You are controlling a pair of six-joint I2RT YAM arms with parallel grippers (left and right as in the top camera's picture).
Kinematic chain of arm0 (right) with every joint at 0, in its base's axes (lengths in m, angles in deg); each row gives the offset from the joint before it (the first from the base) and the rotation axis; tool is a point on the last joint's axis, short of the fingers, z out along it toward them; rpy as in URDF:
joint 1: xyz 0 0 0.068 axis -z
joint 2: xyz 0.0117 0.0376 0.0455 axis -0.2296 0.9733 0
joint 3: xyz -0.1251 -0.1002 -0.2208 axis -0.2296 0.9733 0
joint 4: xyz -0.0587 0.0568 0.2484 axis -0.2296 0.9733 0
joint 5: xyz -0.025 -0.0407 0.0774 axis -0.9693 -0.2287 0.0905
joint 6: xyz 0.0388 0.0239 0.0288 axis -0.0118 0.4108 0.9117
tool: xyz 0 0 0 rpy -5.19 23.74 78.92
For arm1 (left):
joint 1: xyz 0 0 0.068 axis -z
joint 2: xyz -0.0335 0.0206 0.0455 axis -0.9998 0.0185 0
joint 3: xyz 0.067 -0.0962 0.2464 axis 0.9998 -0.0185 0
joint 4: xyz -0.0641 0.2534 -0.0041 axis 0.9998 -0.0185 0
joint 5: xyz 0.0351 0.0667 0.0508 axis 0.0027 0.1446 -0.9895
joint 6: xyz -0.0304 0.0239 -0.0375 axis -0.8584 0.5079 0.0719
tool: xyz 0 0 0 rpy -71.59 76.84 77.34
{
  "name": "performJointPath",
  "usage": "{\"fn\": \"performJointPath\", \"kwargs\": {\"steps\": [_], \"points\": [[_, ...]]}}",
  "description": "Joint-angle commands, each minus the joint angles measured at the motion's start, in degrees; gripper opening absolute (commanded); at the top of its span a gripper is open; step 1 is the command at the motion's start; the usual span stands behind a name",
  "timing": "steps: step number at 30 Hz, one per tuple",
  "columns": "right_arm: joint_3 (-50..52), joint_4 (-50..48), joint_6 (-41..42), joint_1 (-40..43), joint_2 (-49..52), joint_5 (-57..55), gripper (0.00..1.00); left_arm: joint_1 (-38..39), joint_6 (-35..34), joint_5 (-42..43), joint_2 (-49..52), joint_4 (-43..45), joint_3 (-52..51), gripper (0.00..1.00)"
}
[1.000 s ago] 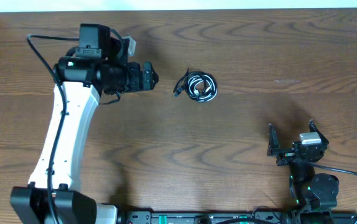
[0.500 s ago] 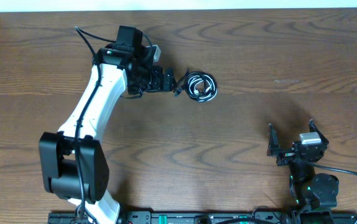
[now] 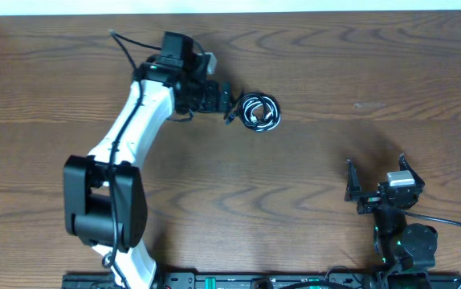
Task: Untangle cables
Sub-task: 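Lower the left gripper and pinch the black cable at the coil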
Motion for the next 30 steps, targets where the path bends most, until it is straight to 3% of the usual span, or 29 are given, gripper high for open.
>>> {"fn": "performJointPath", "kwargs": {"steps": [1, 4, 9, 11, 13, 15, 21, 26, 30], "points": [[0.2, 0.11, -0.48, -0.33, -0.31, -0.17, 0.99, 3.41, 3.93, -0.87, 1.49, 1.05, -0.28, 0.98], [0.2, 0.13, -0.48, -0.33, -0.31, -0.17, 0.99, 4.85, 3.89, -7.5, 2.45, 2.89, -0.28, 0.99], [0.2, 0.13, -0.48, -0.33, -0.31, -0.17, 0.99, 5.25, 3.67, -10.1, 5.88, 5.95, -0.28, 0.86], [0.2, 0.13, -0.48, -0.33, -0.31, -0.17, 0.99, 5.25, 3.67, -10.03, 7.48, 6.38, -0.28, 0.74], [0.2, 0.13, -0.48, -0.33, -0.31, -0.17, 0.99, 5.25, 3.65, -10.01, 7.8, 6.71, -0.28, 0.52], [0.2, 0.13, -0.48, -0.33, -0.31, -0.17, 0.99, 5.25, 3.5, -9.99, 7.67, 7.19, -0.26, 0.4], [0.2, 0.13, -0.48, -0.33, -0.31, -0.17, 0.99, 5.25, -0.74, -9.57, 5.97, 7.61, -0.07, 0.19], [0.2, 0.13, -0.48, -0.33, -0.31, -0.17, 0.99, 5.25, -4.59, -6.86, 1.53, 7.13, -0.07, 0.08], [0.2, 0.13, -0.48, -0.33, -0.31, -0.17, 0.99, 5.25, -5.05, 1.03, -2.4, 7.19, -0.07, 0.08]]}}
